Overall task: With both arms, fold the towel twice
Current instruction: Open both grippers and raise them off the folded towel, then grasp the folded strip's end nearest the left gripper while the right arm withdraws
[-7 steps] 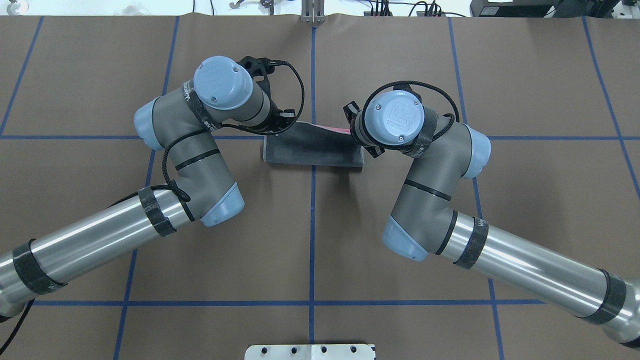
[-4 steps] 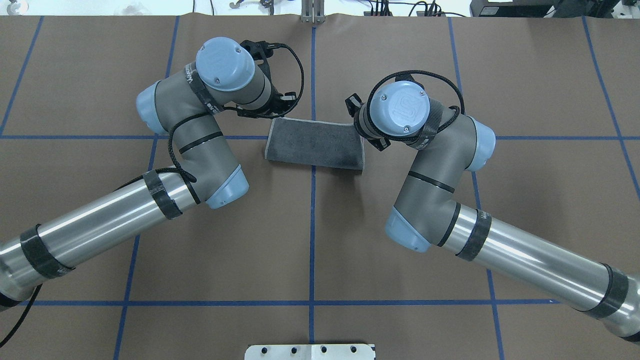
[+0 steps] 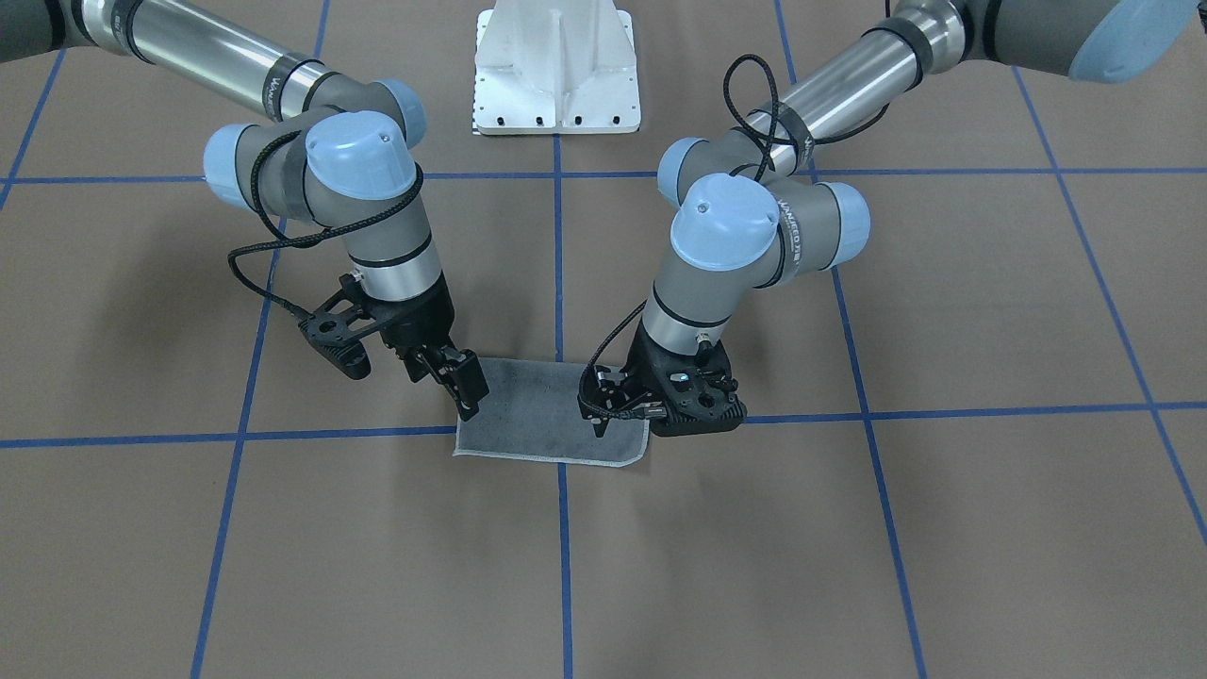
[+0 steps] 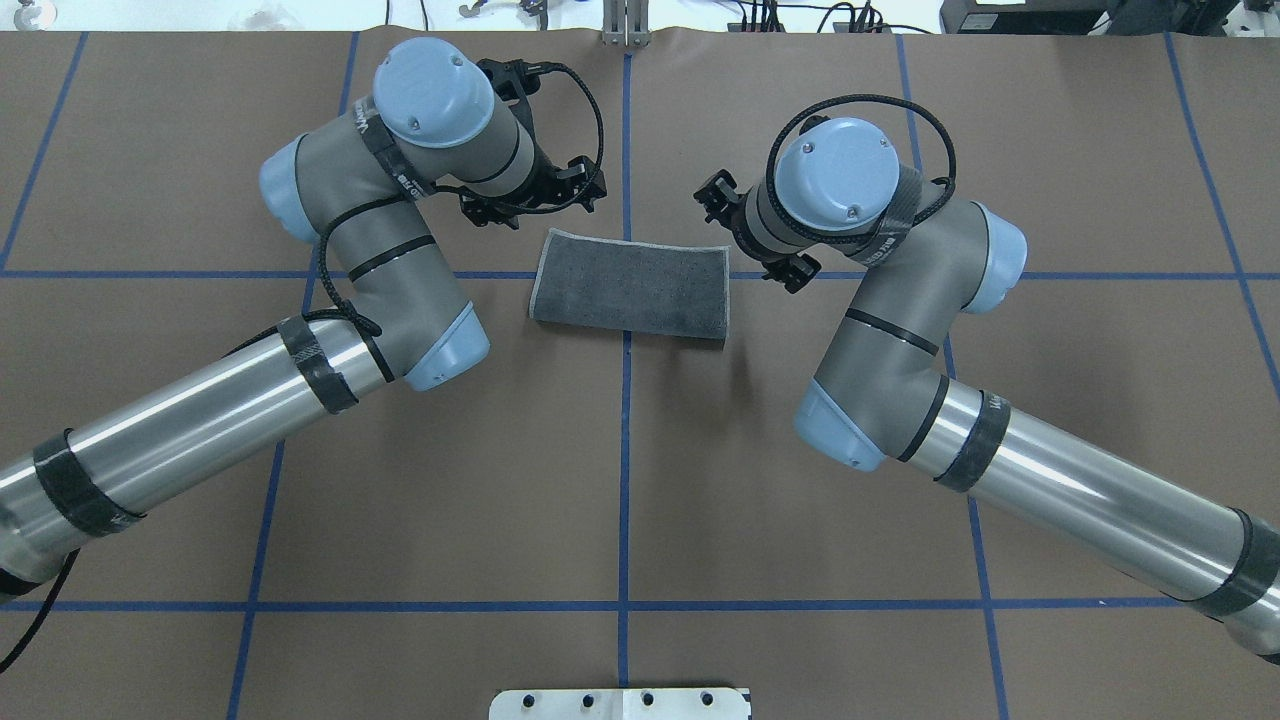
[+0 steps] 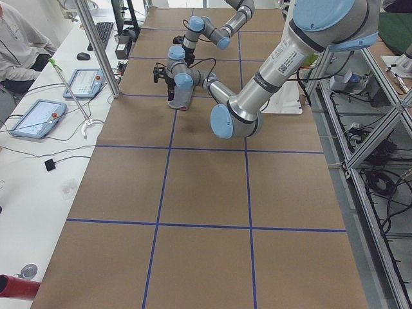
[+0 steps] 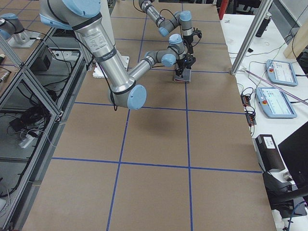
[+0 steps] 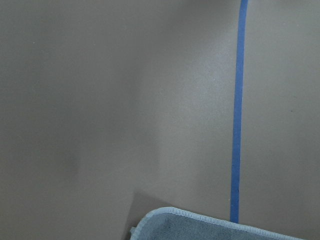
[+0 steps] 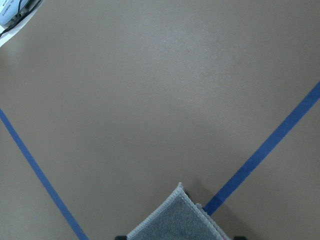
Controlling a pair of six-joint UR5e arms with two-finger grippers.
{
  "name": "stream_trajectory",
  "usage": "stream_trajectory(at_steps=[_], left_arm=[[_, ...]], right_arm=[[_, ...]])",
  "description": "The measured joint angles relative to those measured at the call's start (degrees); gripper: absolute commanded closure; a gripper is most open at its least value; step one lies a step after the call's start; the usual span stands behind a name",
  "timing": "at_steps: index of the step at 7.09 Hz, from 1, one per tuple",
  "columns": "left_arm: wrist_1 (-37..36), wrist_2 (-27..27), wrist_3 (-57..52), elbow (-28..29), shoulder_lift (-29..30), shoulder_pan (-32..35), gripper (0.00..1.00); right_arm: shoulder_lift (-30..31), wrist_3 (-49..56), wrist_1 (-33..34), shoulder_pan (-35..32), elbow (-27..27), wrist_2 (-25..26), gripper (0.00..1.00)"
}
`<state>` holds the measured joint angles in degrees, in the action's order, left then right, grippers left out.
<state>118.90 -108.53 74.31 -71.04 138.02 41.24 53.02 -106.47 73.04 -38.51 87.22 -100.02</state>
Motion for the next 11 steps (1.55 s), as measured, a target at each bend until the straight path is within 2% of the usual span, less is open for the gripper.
stream_trajectory(at_steps=[2, 3, 5, 8, 9, 11], left_arm=[[12.70, -0.83, 5.37, -0.27, -5.54, -0.32, 0.00], [16.47, -1.10, 11.07, -0.40, -7.02, -0.37, 0.01], [19.00, -1.23, 21.60, -1.64, -9.09, -0.69, 0.06], [19.50, -1.21, 30.58, -3.93, -11.40, -3.10, 0.13], [19.94, -1.09, 32.15, -3.92, -11.61, -4.35, 0.29], [22.00, -0.92, 34.02, -3.86, -12.69, -5.55, 0.48]], right_arm=[[3.96, 11.59, 0.17, -2.55, 1.90, -5.34, 0.00], [6.16, 17.45, 0.26, -4.25, 2.99, -8.11, 0.00], [9.10, 29.97, 3.27, -7.91, 4.87, -12.47, 0.00], [11.16, 47.48, 12.77, -11.78, 9.71, -15.03, 0.00], [11.92, 50.29, 13.44, -12.67, 10.33, -15.98, 0.00], [12.48, 51.87, 13.61, -13.29, 10.83, -16.54, 0.00]])
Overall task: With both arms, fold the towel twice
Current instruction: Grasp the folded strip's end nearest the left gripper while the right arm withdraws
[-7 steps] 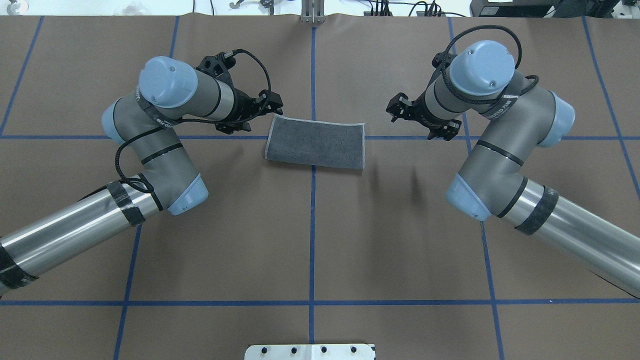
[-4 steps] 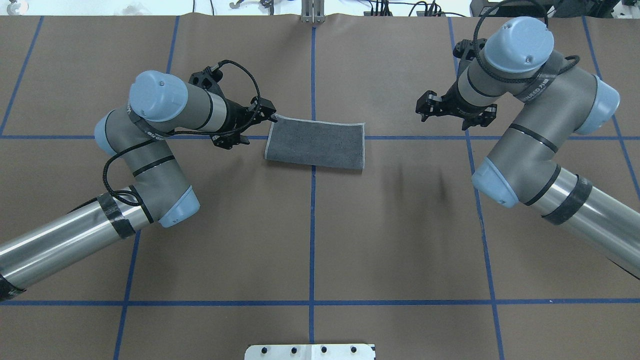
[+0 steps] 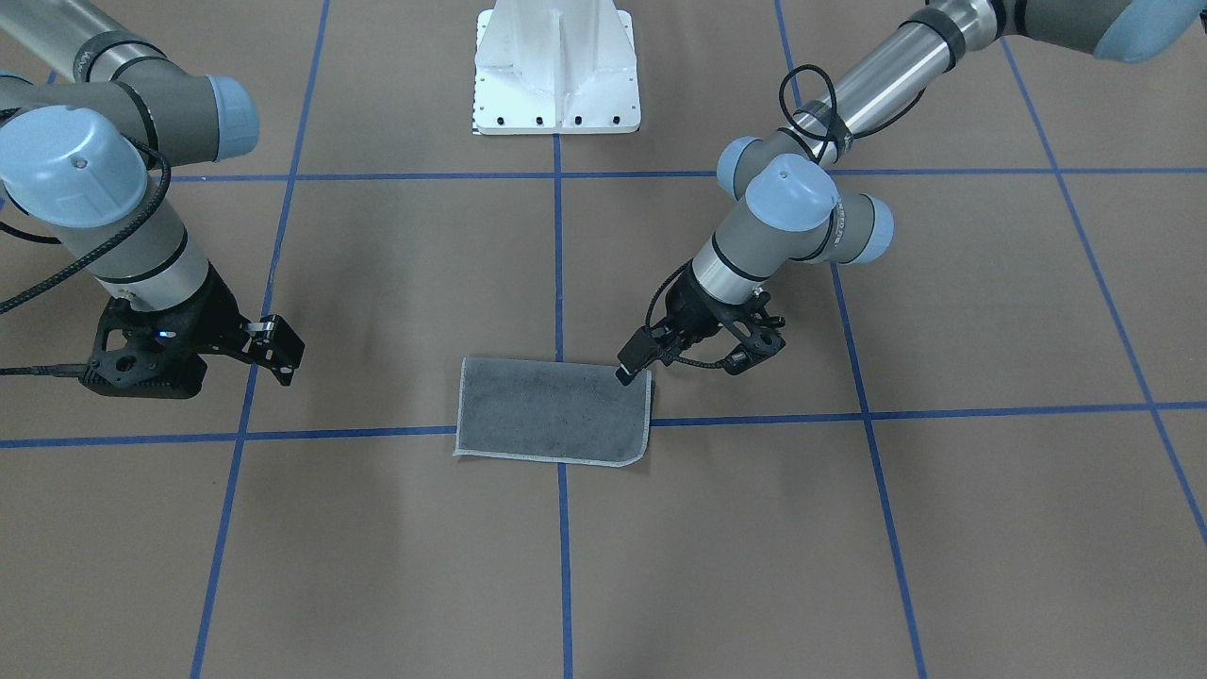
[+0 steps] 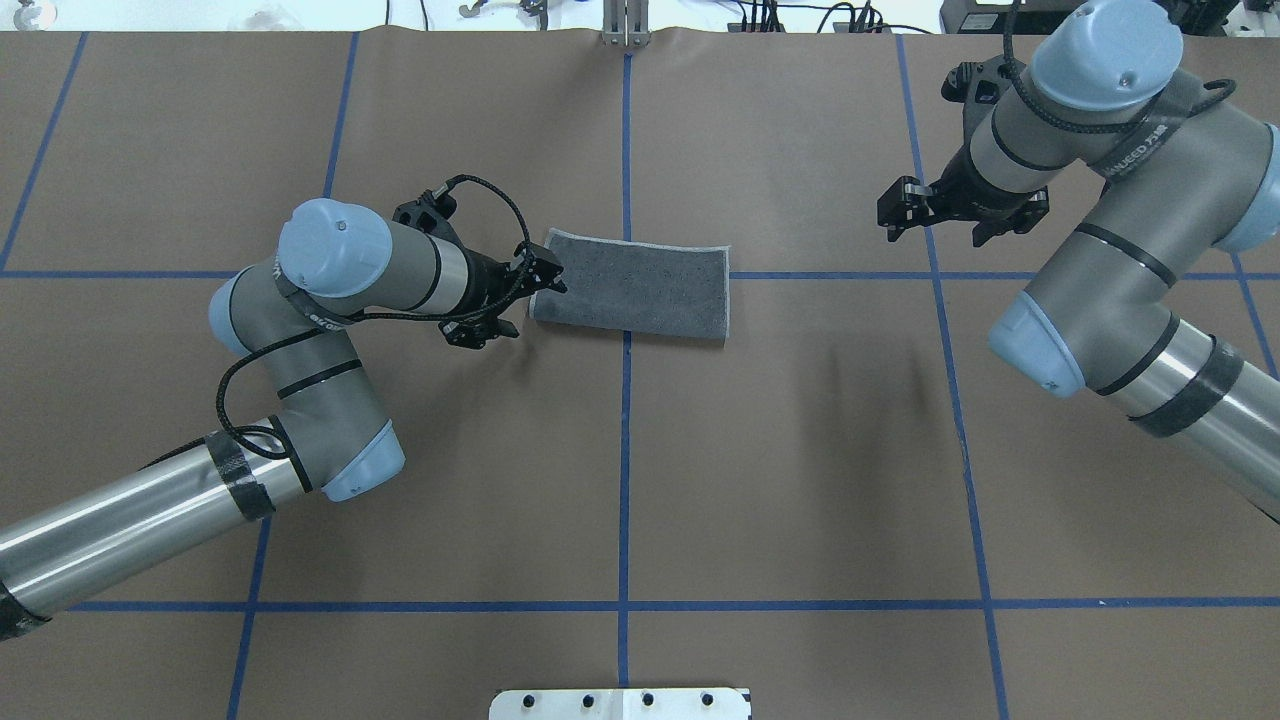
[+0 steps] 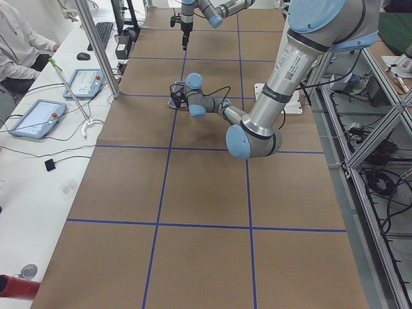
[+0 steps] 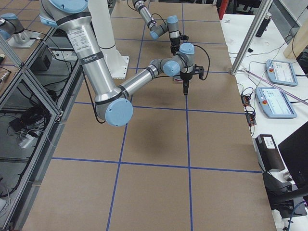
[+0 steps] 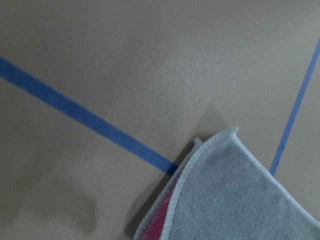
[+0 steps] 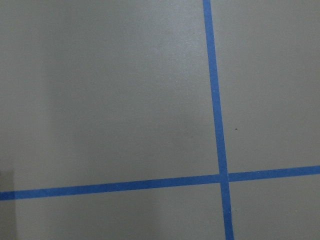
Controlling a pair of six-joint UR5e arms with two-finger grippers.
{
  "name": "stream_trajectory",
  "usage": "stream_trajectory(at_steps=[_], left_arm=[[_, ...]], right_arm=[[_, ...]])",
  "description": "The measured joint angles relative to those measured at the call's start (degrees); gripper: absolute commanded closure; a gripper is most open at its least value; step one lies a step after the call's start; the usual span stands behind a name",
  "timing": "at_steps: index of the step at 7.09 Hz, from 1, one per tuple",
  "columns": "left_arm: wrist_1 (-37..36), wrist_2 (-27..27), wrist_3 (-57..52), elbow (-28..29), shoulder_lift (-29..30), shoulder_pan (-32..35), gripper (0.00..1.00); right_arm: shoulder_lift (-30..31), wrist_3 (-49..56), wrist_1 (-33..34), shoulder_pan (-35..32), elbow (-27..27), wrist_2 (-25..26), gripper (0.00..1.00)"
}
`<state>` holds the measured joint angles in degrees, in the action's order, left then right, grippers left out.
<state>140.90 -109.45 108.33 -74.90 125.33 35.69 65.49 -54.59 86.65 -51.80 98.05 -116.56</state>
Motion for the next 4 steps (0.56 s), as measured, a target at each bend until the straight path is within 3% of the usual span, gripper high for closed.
stream_trajectory(at_steps=[2, 4], left_arm=[[0.90, 0.05, 0.29, 0.01, -0.68, -0.23, 0.61], [1.03, 0.11, 0.09, 0.08, -0.77, -0.29, 0.61]], right_arm=[[0.05, 0.17, 0.01, -0.06, 0.17, -0.06, 0.00], [0.00, 0.19, 0.01, -0.06, 0.21, -0.07, 0.00]])
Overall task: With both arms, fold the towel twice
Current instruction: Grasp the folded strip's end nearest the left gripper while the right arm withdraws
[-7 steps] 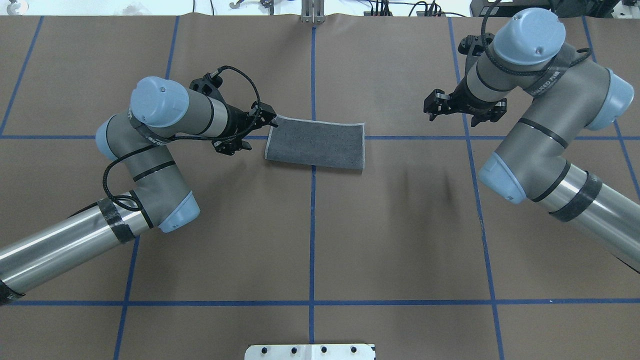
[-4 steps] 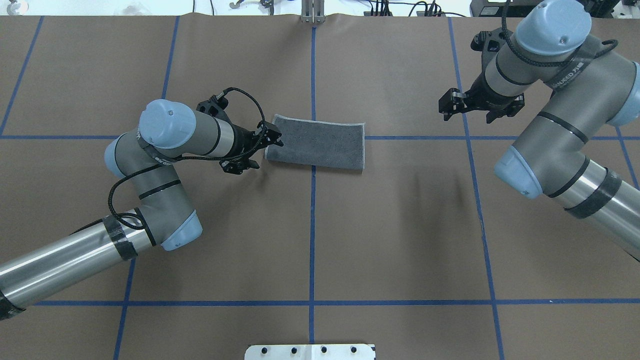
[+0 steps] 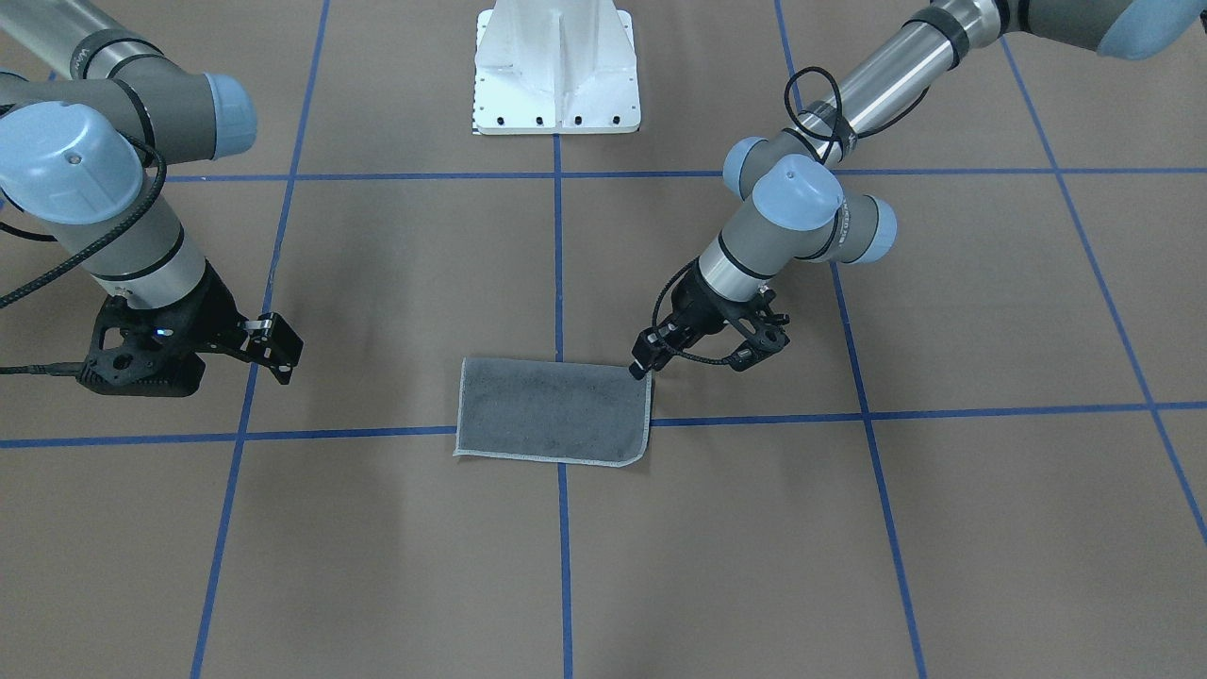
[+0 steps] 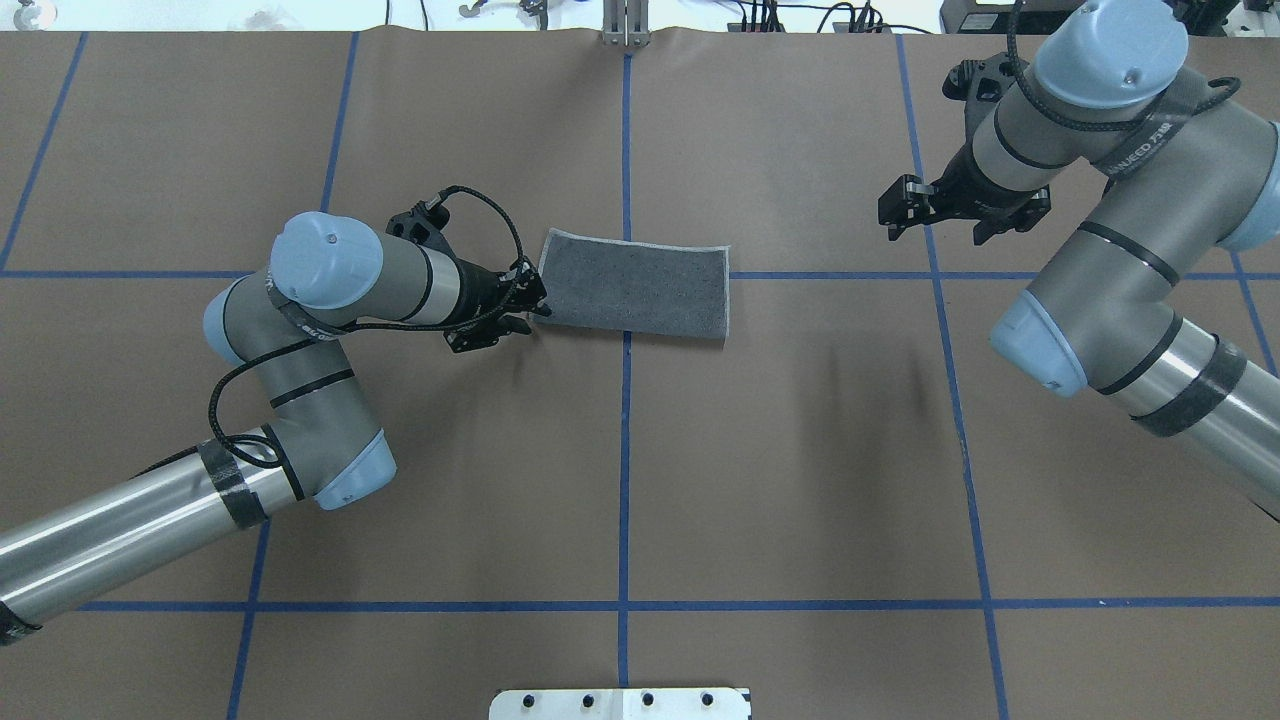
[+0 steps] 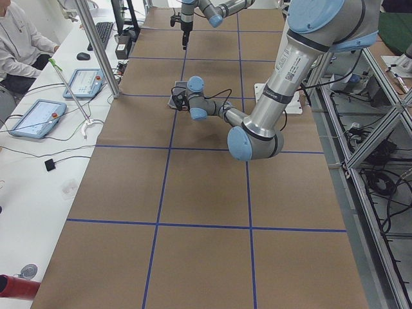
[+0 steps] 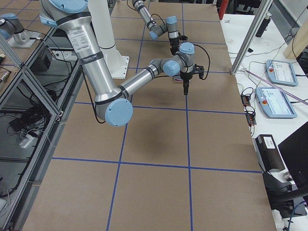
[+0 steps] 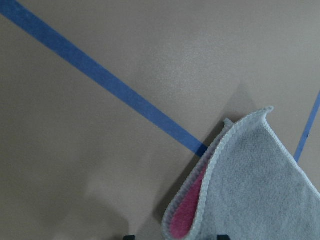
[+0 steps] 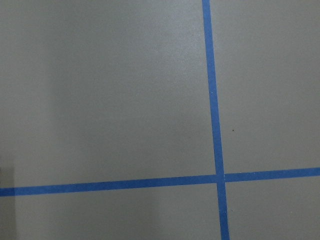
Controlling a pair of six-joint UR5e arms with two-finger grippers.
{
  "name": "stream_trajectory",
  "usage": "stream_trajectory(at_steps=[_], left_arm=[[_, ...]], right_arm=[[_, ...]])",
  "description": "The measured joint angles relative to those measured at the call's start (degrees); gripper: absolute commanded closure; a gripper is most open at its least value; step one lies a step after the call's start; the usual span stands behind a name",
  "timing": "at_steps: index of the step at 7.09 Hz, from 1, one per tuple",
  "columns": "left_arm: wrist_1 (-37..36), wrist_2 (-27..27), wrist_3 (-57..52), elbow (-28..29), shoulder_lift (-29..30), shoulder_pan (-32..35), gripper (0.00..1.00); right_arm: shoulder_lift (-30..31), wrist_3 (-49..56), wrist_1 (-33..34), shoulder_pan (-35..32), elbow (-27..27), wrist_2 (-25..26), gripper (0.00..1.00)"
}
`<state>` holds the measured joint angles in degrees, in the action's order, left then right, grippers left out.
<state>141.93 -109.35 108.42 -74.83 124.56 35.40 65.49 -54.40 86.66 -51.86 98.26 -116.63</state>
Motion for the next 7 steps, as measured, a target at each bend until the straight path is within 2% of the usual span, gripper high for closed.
stream_trajectory(at_steps=[2, 3, 4, 5, 7], left_arm=[[0.01, -0.03, -0.30, 0.11, 0.03, -0.08, 0.61], [0.02, -0.01, -0.42, 0.21, 0.05, -0.12, 0.70], [0.02, 0.00, -0.46, 0.25, 0.06, -0.14, 0.91], [0.02, 0.01, -0.48, 0.28, 0.09, -0.15, 1.00], [0.52, -0.03, -0.89, 0.26, 0.12, -0.15, 1.00]], right_arm=[[-0.01, 0.00, -0.05, 0.00, 0.03, 0.00, 0.00], [-0.01, 0.00, -0.08, 0.01, 0.06, 0.00, 0.00], [-0.01, 0.00, -0.08, 0.00, 0.08, 0.00, 0.00], [-0.01, 0.00, -0.09, 0.00, 0.09, 0.00, 0.00], [0.00, 0.00, -0.09, 0.00, 0.18, 0.00, 0.00]])
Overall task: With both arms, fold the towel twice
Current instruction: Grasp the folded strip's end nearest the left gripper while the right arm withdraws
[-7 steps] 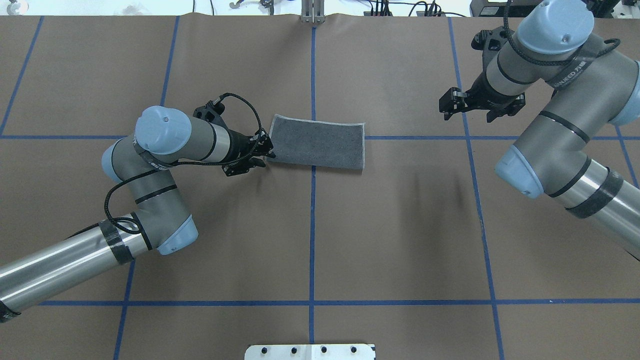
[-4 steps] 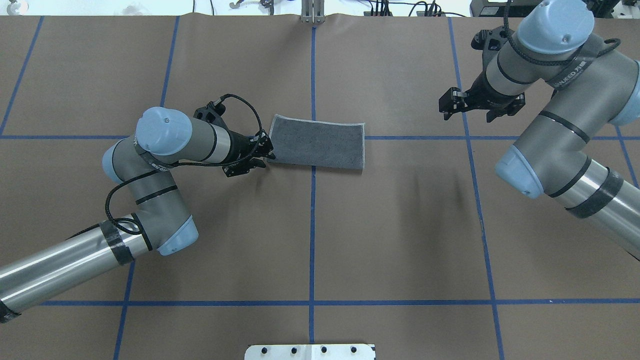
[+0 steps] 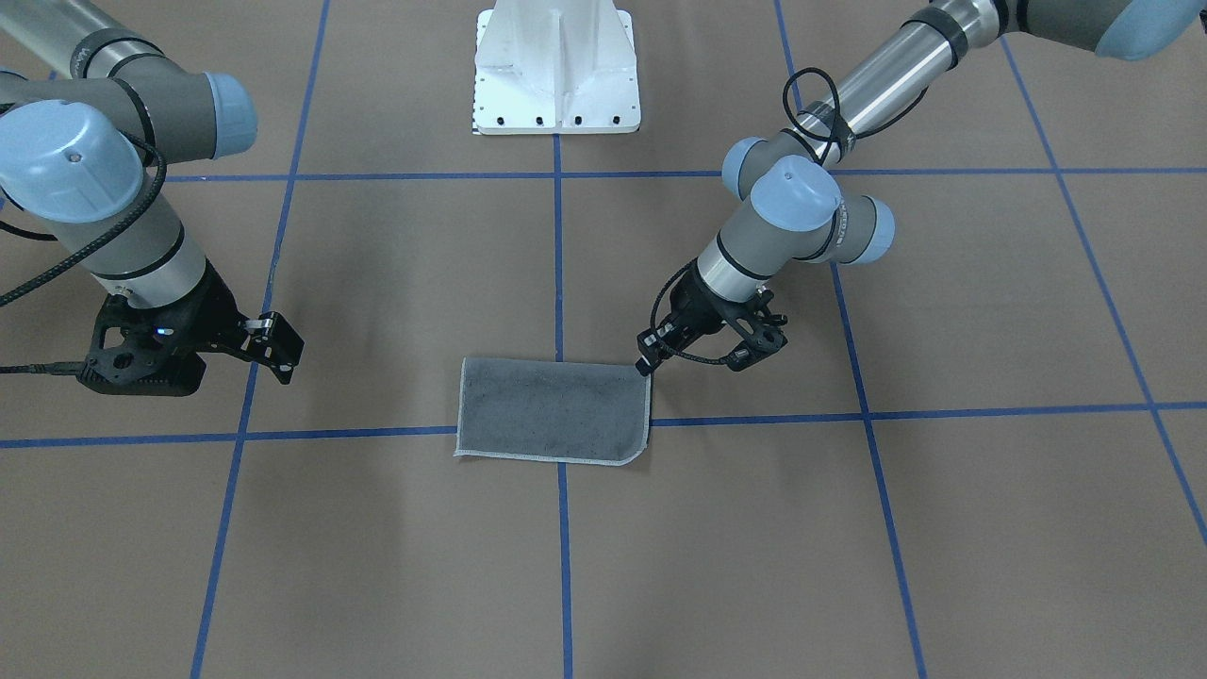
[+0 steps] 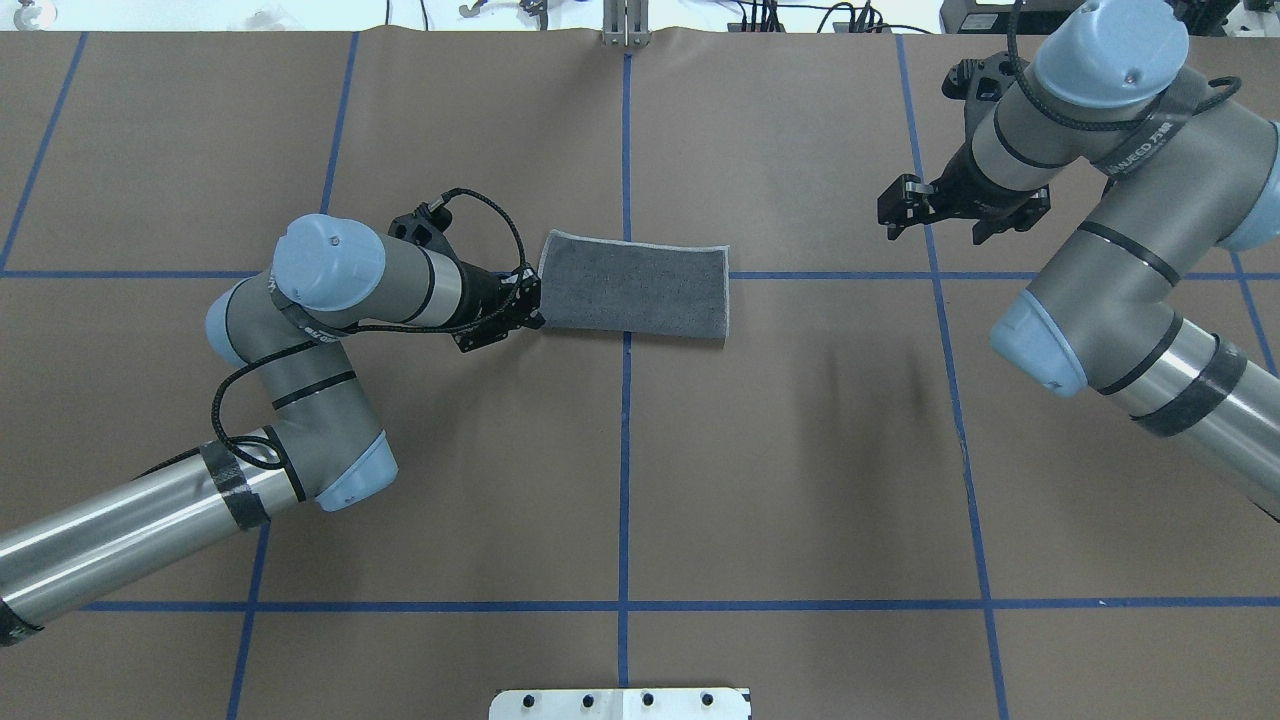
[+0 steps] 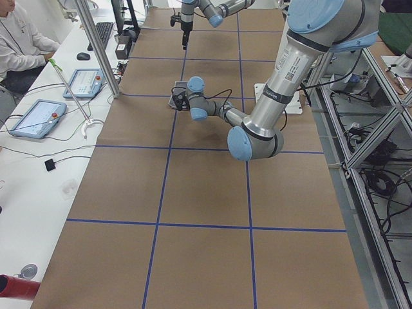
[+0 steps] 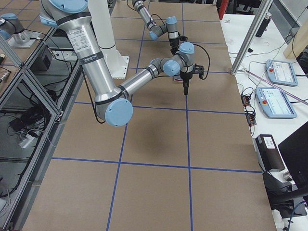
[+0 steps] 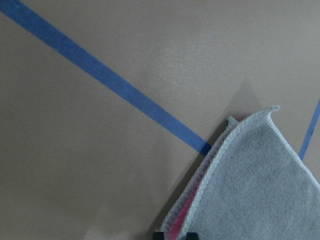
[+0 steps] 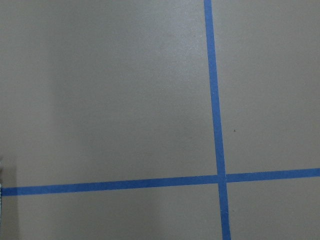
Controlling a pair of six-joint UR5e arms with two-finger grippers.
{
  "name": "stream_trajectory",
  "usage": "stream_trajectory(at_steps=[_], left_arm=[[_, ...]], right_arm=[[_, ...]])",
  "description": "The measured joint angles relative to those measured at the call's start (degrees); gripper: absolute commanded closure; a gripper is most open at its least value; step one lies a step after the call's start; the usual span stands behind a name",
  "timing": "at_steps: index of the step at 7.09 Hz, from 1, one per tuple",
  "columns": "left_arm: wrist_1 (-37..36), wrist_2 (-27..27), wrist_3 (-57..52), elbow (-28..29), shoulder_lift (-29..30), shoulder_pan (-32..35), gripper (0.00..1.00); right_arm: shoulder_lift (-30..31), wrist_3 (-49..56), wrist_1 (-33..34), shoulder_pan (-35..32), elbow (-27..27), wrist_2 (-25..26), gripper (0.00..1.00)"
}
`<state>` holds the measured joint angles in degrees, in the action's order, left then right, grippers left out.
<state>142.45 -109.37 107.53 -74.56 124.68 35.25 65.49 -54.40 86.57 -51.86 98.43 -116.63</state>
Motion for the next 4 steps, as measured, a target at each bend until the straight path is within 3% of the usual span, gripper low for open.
stream_trajectory(at_steps=[4], left_arm=[[1.44, -0.30, -2.59, -1.97, -1.41, 0.23, 1.00]], right_arm=[[0.26, 0.00, 0.00, -0.01, 0.61, 0.00, 0.00]])
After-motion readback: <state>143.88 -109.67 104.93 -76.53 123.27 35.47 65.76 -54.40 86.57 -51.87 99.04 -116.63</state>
